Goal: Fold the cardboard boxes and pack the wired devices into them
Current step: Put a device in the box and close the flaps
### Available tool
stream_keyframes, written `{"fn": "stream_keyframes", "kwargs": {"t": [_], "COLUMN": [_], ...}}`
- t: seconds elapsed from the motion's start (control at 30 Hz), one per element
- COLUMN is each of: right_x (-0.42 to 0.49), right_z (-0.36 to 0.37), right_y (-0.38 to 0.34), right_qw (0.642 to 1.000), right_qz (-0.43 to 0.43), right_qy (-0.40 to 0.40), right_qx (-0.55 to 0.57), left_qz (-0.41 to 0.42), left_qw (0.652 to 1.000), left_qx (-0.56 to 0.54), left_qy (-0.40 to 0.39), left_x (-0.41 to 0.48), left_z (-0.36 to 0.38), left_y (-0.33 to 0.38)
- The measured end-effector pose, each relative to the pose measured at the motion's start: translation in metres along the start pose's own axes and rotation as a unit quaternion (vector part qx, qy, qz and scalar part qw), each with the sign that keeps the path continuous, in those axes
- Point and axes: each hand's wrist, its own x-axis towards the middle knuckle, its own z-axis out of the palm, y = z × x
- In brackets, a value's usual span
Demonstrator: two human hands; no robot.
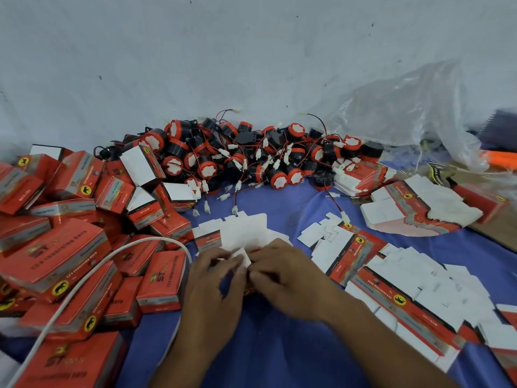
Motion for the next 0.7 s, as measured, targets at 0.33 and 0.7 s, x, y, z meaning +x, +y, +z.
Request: {"fn": "stream_keyframes", "kwargs": {"t": [0.33,0.7], "right_x": [0.001,0.002], "right_z": [-0.004,0.012], "right_y": [0.040,0.030], "right_qw": [0.818,0.958], "right_qz": [0.301,0.126], "right_qy": [0.174,0.092], "right_qx": [0.458,0.242], "left_qz": [-0.076,-0.067], "left_qw": [0.994,0.984], "left_qx": [-0.080,-0.156], "left_qy": [0.000,-0.047], "left_x": [0.011,0.015], "left_z": [0.008,0.001], "left_y": [-0.009,-0.011]}}
